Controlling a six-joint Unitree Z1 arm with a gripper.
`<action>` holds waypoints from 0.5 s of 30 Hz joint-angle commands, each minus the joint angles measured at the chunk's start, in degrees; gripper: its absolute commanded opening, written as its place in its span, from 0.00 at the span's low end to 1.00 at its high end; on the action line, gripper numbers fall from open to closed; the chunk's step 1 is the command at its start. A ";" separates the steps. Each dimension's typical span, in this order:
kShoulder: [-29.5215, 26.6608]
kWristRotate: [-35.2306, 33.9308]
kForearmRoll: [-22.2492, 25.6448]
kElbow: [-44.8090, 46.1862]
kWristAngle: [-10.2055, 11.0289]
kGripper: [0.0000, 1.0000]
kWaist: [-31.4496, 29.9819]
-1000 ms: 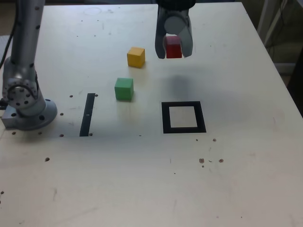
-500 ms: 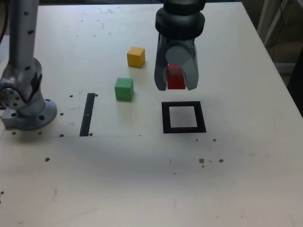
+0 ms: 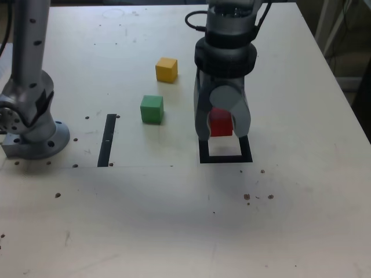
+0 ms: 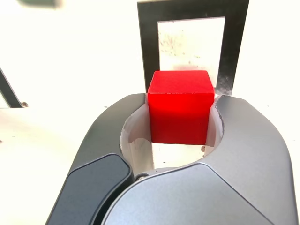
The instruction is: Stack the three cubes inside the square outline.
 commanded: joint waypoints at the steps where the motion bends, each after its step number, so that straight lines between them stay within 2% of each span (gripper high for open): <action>1: 0.76 0.01 -1.07 1.20 0.29 0.37 -0.17; 6: 2.09 0.06 -4.17 3.50 0.93 0.37 0.62; 11: 3.24 0.06 -6.02 3.67 0.56 0.37 0.81; 15: 3.74 0.27 -6.49 3.60 0.33 0.42 0.81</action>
